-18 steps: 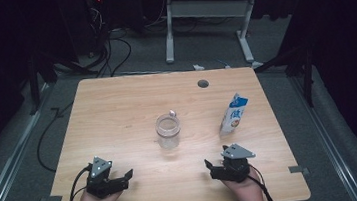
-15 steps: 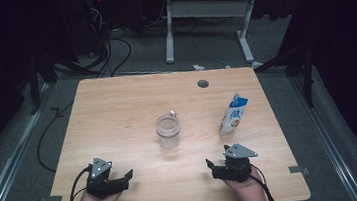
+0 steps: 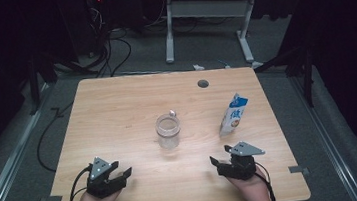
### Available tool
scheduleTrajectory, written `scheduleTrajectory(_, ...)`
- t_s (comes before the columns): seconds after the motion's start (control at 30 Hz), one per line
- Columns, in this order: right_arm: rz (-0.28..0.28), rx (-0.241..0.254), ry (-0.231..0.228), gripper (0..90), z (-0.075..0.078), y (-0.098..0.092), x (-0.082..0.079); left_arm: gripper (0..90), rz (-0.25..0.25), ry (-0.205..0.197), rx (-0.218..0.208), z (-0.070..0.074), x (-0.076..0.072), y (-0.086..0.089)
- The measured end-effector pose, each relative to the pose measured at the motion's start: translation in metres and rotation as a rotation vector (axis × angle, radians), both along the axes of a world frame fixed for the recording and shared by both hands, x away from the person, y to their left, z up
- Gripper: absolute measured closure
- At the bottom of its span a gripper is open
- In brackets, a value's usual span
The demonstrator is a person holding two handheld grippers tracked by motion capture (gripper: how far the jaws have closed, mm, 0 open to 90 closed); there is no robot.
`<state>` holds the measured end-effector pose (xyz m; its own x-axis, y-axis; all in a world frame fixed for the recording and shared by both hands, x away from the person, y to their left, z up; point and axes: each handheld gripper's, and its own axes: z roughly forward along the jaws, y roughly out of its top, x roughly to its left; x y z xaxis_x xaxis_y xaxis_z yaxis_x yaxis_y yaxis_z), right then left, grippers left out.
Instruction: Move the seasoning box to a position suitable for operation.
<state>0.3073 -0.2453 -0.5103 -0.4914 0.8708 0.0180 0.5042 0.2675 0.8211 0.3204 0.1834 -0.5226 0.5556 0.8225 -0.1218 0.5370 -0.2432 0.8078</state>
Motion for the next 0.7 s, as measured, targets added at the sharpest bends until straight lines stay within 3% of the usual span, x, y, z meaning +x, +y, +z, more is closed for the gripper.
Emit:
scheduleTrajectory(0.1,0.020,0.002,-0.001,36.2,0.000,0.002,0.000,46.7,0.010,-0.002,-0.045,0.003,0.001,0.002)
scheduleTrajectory(0.23,0.031,-0.004,0.013,39.9,-0.001,0.003,0.001,49.1,0.021,-0.004,-0.068,0.005,0.002,0.001)
scheduleTrajectory(0.4,0.045,-0.015,0.014,42.6,-0.003,0.005,0.002,50.3,0.031,-0.081,-0.054,0.010,0.001,-0.005)
scheduleTrajectory(0.57,0.044,-0.006,0.021,43.0,-0.003,0.005,0.002,51.1,0.049,-0.041,-0.087,0.018,0.011,-0.013)
scheduleTrajectory(0.67,0.046,-0.003,0.021,43.0,-0.003,0.005,0.002,51.1,0.040,-0.035,-0.087,0.023,0.018,-0.020)
scheduleTrajectory(0.7,0.048,-0.004,0.025,43.0,-0.004,0.006,0.003,51.1,0.028,-0.041,-0.056,0.026,0.024,-0.027)
